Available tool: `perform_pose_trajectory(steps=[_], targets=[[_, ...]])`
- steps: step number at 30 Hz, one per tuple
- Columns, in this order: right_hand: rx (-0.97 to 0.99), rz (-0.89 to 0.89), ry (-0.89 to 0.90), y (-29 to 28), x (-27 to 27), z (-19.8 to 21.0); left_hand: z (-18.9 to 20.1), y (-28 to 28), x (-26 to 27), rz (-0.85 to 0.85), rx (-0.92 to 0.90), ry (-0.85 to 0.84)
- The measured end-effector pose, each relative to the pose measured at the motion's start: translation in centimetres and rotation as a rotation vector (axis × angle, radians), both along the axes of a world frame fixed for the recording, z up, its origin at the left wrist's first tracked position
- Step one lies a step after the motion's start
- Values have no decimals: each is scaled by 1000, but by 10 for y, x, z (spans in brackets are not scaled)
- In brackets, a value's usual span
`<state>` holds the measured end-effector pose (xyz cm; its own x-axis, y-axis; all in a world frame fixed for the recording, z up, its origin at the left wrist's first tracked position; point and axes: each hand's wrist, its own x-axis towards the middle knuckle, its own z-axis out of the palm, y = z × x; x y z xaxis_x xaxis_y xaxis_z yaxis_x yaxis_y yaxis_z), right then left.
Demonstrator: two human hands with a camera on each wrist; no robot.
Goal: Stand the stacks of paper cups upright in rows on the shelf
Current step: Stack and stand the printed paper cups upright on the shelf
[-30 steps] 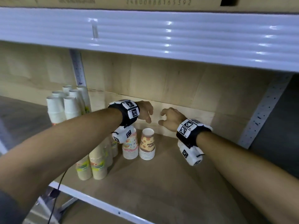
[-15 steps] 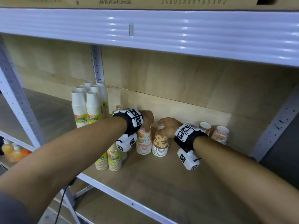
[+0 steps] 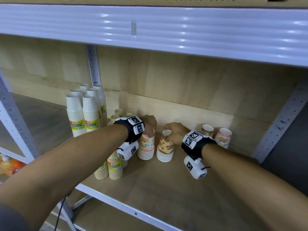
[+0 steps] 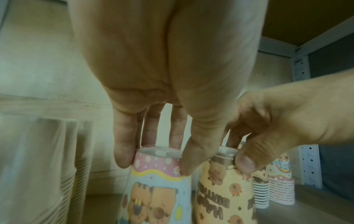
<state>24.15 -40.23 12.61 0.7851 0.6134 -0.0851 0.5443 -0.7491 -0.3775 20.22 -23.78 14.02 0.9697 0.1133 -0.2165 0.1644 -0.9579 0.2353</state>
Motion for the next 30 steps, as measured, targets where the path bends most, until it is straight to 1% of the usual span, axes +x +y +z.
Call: perform_pose_trajectory(steps=[2, 3, 8, 11, 13, 14, 17, 19, 20, 25, 30], targets=[[-1, -25, -2, -7, 2, 3, 2, -2, 5, -2, -14, -14], [0, -38, -2, -11, 2, 5, 3, -4, 10, -18, 7, -11], [-27, -112, 13, -38, 7, 13, 14, -22, 25, -126, 43, -91], [-87, -151, 14, -54, 6, 19, 15, -36, 41, -182, 57, -119], [-133, -174, -19, -62, 2, 24, 16, -48, 51, -233, 58, -136], [-167, -184, -27, -65, 2, 25, 16, -53, 55, -257, 53, -142], [-220, -205, -12, -84, 21, 9, 15, -73, 65, -326, 37, -157], [-198, -224, 10, -95, 16, 9, 14, -88, 69, -380, 13, -170], [-195, -237, 5, -97, 5, 14, 14, -95, 69, -403, -3, -177], [-163, -253, 29, -112, -22, 18, 8, -129, 77, -481, -68, -170], [-117, -244, 34, -126, -27, 10, 1, -157, 83, -560, -84, -168]])
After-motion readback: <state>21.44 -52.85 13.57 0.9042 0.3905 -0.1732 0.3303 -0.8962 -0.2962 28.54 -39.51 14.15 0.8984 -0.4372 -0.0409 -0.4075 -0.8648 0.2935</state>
